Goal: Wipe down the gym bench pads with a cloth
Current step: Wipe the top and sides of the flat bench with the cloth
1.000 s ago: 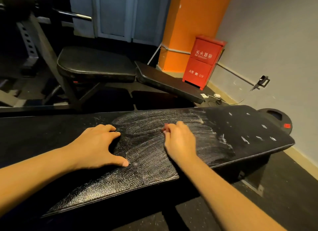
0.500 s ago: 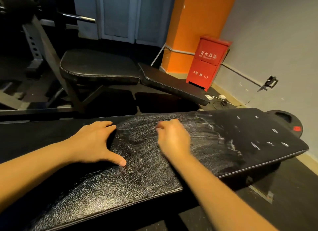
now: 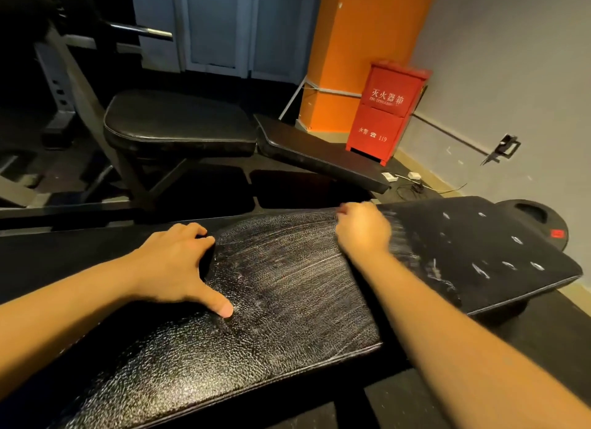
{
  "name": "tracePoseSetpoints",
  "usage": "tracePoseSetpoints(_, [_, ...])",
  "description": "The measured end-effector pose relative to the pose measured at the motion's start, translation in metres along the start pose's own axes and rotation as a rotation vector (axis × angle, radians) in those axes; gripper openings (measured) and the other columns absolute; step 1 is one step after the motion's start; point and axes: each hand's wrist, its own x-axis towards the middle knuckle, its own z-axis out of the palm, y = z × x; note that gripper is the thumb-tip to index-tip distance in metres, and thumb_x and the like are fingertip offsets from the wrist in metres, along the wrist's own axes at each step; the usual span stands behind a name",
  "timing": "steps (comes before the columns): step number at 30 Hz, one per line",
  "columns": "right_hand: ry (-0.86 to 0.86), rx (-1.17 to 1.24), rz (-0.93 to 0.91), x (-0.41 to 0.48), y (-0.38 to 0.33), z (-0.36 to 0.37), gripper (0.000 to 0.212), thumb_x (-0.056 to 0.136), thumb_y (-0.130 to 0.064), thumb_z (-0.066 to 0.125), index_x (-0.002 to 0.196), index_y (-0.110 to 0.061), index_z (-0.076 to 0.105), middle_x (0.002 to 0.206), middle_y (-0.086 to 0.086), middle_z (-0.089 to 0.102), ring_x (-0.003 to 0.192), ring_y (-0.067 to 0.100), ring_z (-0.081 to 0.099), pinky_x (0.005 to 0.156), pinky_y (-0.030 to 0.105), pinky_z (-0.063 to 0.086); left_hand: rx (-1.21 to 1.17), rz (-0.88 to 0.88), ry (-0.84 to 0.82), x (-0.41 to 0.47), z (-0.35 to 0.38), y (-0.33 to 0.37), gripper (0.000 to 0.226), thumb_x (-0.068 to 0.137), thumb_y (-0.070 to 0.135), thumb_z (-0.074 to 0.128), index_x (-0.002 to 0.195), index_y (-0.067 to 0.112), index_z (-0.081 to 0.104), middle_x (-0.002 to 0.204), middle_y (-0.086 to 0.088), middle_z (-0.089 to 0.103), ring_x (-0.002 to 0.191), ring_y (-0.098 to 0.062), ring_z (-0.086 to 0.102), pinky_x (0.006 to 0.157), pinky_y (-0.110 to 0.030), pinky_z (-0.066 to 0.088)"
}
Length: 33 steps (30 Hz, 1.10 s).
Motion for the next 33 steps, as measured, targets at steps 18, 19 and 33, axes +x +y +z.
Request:
tracePoseSetpoints(18, [-0.089,0.122,-0.195,-0.012,-0.077,0.017,0.023,0.098,-0.030,0.057,0.114,-0.025,0.073,0.112,0.007,0.065,0.095,0.030,0.067,0.078,0.038,0.058,-0.044,0.017,0.034,0.000,0.012,-0.007,0.156,0.039,0.107,0.051,0.163,0.020,0.017,0.167,0.006,0.014,0.153,-0.015,0.014,0.125,-0.037,0.016])
tracePoseSetpoints(19, [-0.126,0.171,-0.303,-0.035,-0.105,0.015,0.024,0.099,-0.032,0.056,0.115,-0.024,0.073,0.111,0.006,0.064,0.094,0.029,0.067,0.078,0.039,0.058,-0.048,0.014,0.037,-0.001,0.013,-0.007,0.158,0.037,0.108,0.048,0.163,0.019,0.016,0.168,0.005,0.013,0.154,-0.016,0.014,0.126,-0.037,0.015])
tracePoseSetpoints(33, [-0.064,-0.087,-0.098,-0.056,0.004,-0.026,0.026,0.101,-0.033,0.051,0.117,-0.028,0.071,0.112,0.005,0.065,0.095,0.028,0.067,0.074,0.036,0.053,-0.067,0.024,0.007,-0.003,0.010,-0.005,0.175,0.020,0.113,0.031,0.162,0.012,0.018,0.171,-0.003,0.009,0.157,-0.022,0.008,0.126,-0.051,0.016])
